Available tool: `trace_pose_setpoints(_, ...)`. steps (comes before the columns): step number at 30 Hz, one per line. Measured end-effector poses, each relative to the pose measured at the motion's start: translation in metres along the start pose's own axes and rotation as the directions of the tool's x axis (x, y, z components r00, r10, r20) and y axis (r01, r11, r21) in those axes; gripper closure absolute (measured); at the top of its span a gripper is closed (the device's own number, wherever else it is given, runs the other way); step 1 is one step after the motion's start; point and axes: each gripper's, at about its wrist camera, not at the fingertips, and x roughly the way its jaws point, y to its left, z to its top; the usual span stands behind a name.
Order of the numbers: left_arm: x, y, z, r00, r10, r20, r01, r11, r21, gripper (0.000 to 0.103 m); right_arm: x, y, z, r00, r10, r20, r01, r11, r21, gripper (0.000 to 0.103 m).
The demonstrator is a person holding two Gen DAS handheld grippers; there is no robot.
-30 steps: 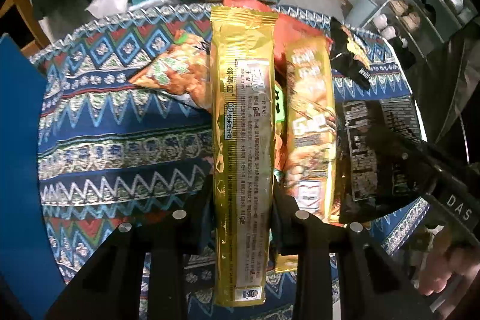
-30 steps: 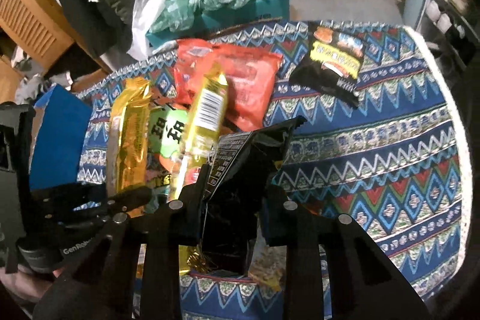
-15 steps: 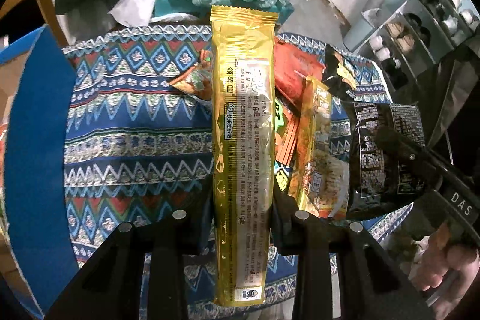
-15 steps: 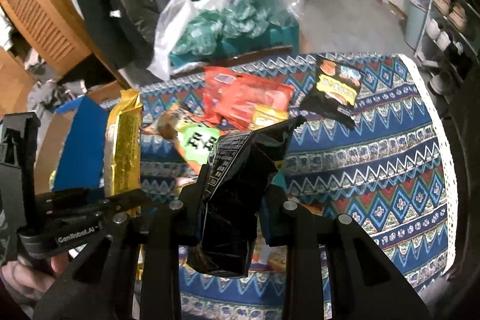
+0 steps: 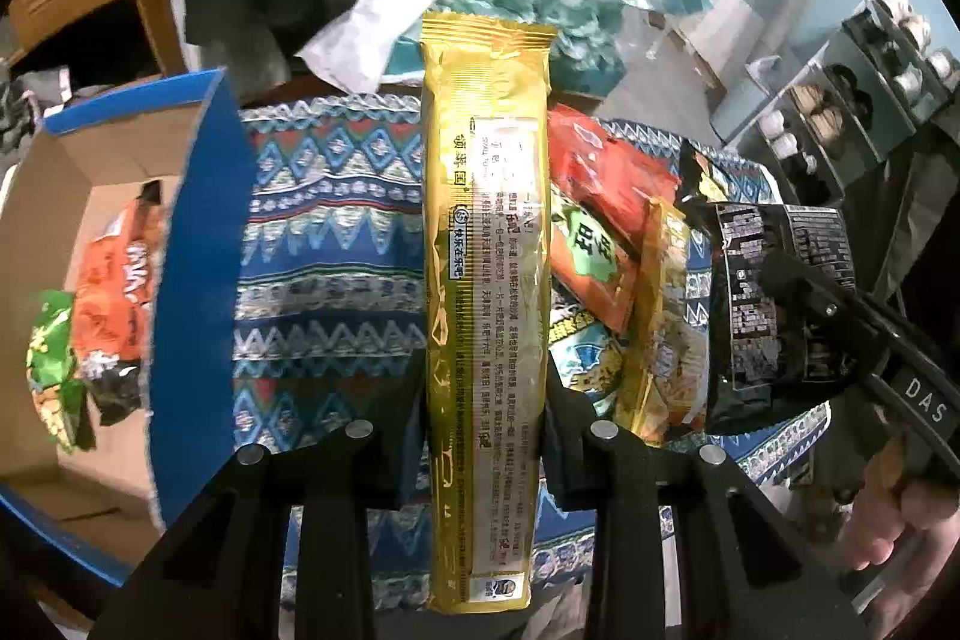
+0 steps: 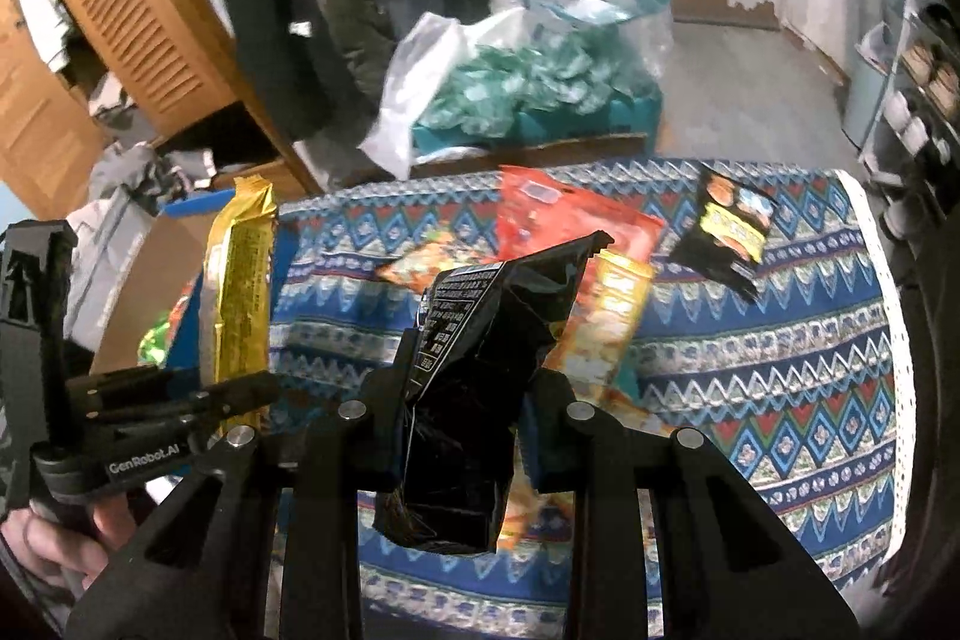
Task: Organize snacks
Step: 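Carry the black bag and yellow bar into the box and release them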
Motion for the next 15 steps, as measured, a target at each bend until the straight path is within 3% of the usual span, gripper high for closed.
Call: trace_pose_setpoints(15,-0.061,0.063,-0.006,0.994,0.018,0.107,-0.010,0.997,-0.080,0.070,0.008,0.088,0.017,0.997,0.080,-0.007,-0.081,0.988,-0.131,0.076)
